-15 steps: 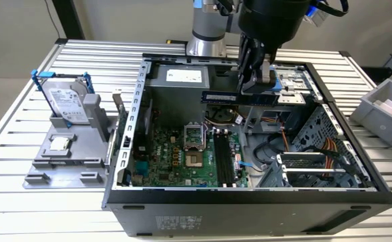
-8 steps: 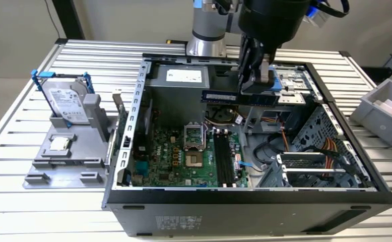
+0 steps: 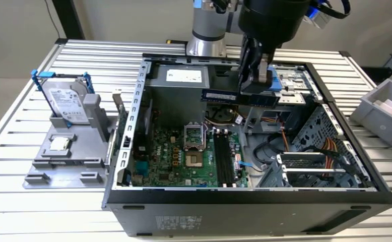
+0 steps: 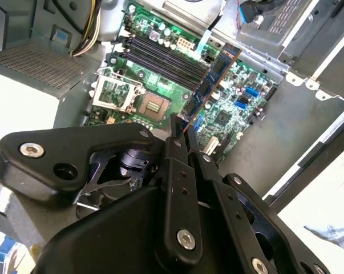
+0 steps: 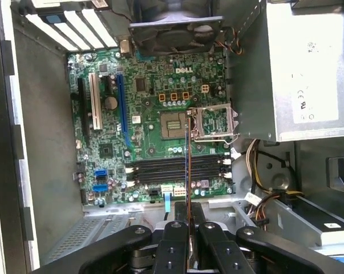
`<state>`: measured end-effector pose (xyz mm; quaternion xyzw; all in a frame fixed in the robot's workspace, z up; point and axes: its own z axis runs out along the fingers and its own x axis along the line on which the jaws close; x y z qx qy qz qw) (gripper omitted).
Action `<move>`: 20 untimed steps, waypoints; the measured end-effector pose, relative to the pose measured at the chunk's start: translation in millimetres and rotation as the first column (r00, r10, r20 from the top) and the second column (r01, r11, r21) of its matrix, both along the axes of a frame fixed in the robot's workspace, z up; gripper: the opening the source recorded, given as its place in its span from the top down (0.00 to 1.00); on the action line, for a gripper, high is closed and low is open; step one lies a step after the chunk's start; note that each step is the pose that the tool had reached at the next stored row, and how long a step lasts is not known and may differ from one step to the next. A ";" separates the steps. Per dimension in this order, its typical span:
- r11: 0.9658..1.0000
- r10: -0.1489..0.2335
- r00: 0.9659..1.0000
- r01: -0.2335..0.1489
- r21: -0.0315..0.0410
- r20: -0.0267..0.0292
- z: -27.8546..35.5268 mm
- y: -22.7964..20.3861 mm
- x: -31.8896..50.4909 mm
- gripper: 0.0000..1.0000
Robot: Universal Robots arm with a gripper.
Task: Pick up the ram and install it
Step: 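Pick up the ram and move it above insertion slot, then insert the ram into the slot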
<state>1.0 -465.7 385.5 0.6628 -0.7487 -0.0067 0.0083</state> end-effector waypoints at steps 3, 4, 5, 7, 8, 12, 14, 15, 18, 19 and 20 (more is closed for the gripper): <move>1.000 -0.012 1.000 0.012 0.000 0.000 0.0 0.0 -0.3 1.00; 1.000 -0.015 1.000 0.015 0.000 0.000 0.0 0.0 -0.4 1.00; 1.000 -0.016 1.000 0.016 0.000 0.000 0.0 0.0 -0.4 1.00; 1.000 -0.018 1.000 0.018 0.000 0.000 0.0 0.0 -0.4 1.00; 1.000 -0.020 1.000 0.020 0.000 0.000 0.0 0.0 -0.4 1.00; 0.999 -0.034 0.999 0.034 0.000 0.000 0.0 0.0 -0.4 1.00; 0.999 -0.051 0.999 0.051 0.000 0.000 0.0 0.0 -0.4 1.00; 0.998 -0.057 0.998 0.057 0.000 0.000 0.0 -0.1 -0.4 1.00; 0.997 -0.072 0.997 0.072 0.000 0.000 0.0 -0.2 -0.4 1.00; 0.997 -0.078 0.997 0.078 0.000 0.000 0.0 -0.3 -0.4 1.00; 0.997 -0.083 0.997 0.083 0.000 -0.001 0.0 -0.5 -0.4 1.00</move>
